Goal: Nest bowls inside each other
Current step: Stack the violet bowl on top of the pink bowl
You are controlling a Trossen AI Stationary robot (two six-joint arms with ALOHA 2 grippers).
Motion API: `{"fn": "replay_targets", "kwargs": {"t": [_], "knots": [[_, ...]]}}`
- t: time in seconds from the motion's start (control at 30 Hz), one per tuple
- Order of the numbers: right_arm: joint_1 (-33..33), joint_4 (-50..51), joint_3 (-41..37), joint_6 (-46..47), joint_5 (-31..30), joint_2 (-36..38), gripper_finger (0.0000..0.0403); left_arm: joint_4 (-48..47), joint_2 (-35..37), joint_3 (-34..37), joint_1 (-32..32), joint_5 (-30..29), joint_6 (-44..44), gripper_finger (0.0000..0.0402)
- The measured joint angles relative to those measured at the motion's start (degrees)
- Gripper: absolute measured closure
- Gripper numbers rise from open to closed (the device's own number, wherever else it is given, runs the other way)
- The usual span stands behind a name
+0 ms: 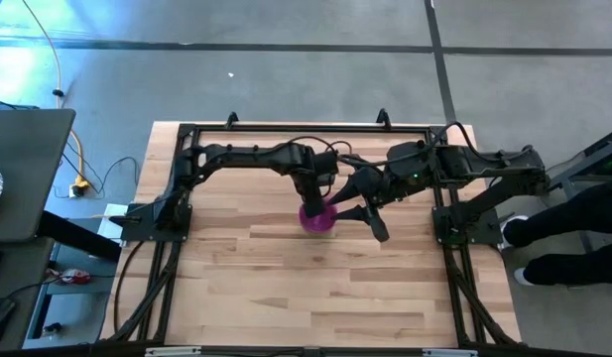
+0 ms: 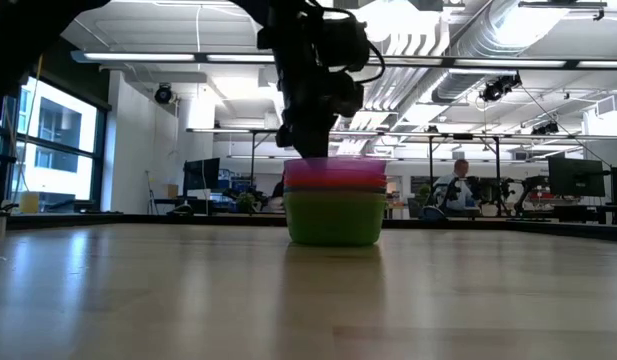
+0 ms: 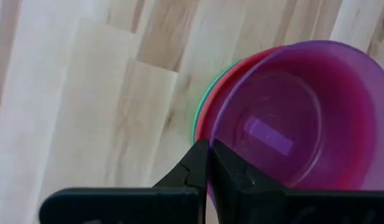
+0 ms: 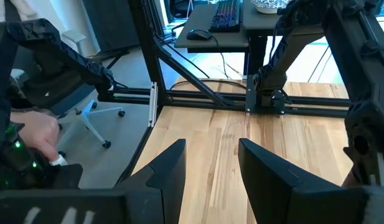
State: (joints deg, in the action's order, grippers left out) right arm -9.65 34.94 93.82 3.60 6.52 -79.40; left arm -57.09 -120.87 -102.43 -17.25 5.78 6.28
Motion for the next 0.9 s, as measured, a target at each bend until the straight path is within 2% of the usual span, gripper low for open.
{"fn": "replay_targets", "kwargs": {"t": [0.43, 0.57, 0.9], "knots": [[0.0, 0.2, 0.0, 0.0, 0.0, 0.0, 0.0263, -1.3, -0.9, -0.1, 0.4, 1.5, -2.3, 0.0392], [0.0, 0.3, 0.0, -0.1, 0.0, 0.0, 0.0263, -1.5, -0.9, 0.0, 0.6, 3.0, -3.4, 0.0355], [0.0, 0.9, 0.0, -0.6, 0.1, 0.0, 0.0263, 0.4, -0.1, 0.1, 1.6, 2.7, -5.0, 0.0231]]}}
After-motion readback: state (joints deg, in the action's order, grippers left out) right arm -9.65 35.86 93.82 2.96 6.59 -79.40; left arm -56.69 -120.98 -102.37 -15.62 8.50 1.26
